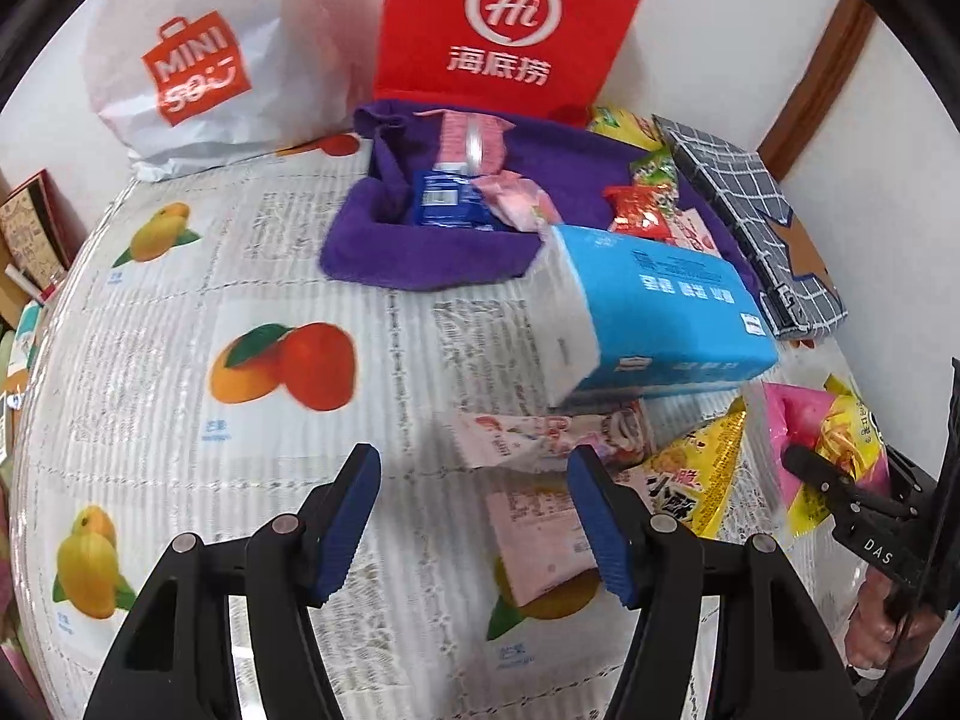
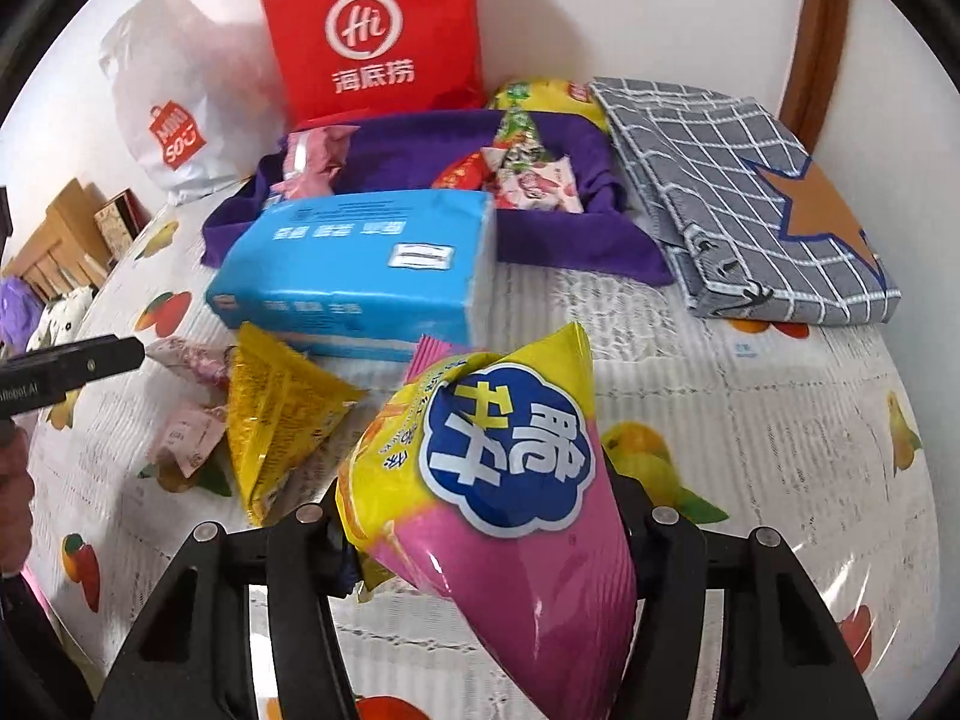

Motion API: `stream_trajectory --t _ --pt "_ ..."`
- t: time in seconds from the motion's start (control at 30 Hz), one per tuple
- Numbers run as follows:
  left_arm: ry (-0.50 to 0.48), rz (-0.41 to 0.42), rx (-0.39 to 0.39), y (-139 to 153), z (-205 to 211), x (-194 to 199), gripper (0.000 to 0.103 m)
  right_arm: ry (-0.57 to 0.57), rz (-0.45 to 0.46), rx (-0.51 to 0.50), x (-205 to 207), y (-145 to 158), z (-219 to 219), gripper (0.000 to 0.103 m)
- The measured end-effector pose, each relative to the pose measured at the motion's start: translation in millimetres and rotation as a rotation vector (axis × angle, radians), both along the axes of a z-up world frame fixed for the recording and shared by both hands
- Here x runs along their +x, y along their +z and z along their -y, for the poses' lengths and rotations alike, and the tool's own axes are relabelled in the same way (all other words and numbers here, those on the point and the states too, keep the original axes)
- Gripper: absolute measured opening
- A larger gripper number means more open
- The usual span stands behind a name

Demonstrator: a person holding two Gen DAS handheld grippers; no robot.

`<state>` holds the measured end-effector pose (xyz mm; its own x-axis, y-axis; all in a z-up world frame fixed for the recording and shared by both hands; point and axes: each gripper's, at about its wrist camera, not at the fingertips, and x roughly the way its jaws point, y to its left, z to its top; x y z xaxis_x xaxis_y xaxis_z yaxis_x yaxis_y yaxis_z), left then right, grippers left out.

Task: Organize snacks
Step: 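Grasp the pink-yellow snack bag with the right tool, then grasp the pink bear lollipop with the left tool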

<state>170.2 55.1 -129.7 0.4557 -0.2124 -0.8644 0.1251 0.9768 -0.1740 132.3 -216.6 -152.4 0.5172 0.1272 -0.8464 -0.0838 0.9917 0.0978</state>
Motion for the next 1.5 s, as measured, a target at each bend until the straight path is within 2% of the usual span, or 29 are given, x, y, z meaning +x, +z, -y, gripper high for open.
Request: stream_trajectory --t 0.27,0.43,0.7,0.83,0.9,0.97,1.07,1.13,1.5 --pt "-0.073 0.034 0.04 4 33 22 0.063 -0.019 -0.005 0.02 0 -8 23 0.059" --pt "-0.13 -0.036 0.001 -13 46 34 0.063 -0.031 -0.014 0.023 1 -14 36 0.059" --pt "-0.173 -0.127 0.018 -33 57 25 0.061 -0.043 -0.021 0.037 4 -21 45 0.059" --pt "-0.184 -0.106 0.051 -38 62 17 0.061 -0.028 -0.02 0.036 2 -22 43 0.059" --pt "-0.189 -0.087 0.077 -39 67 12 0.056 -0.022 -0.019 0.032 0 -22 42 0.059" --pt "-0.2 -0.08 0.08 -38 71 7 0.041 -0.015 -0.016 0.028 -2 -20 41 0.059" --pt "-0.208 -0.076 0.095 -36 74 3 0.025 -0.007 -0.006 0.02 -6 -17 40 0.059" --pt "-0.203 -0.076 0.092 -34 73 1 0.019 -0.008 0.004 0.013 -9 -13 39 0.059" --pt "-0.179 -0.032 0.046 2 62 -16 0.018 -0.007 0.055 0.048 -17 10 35 0.059"
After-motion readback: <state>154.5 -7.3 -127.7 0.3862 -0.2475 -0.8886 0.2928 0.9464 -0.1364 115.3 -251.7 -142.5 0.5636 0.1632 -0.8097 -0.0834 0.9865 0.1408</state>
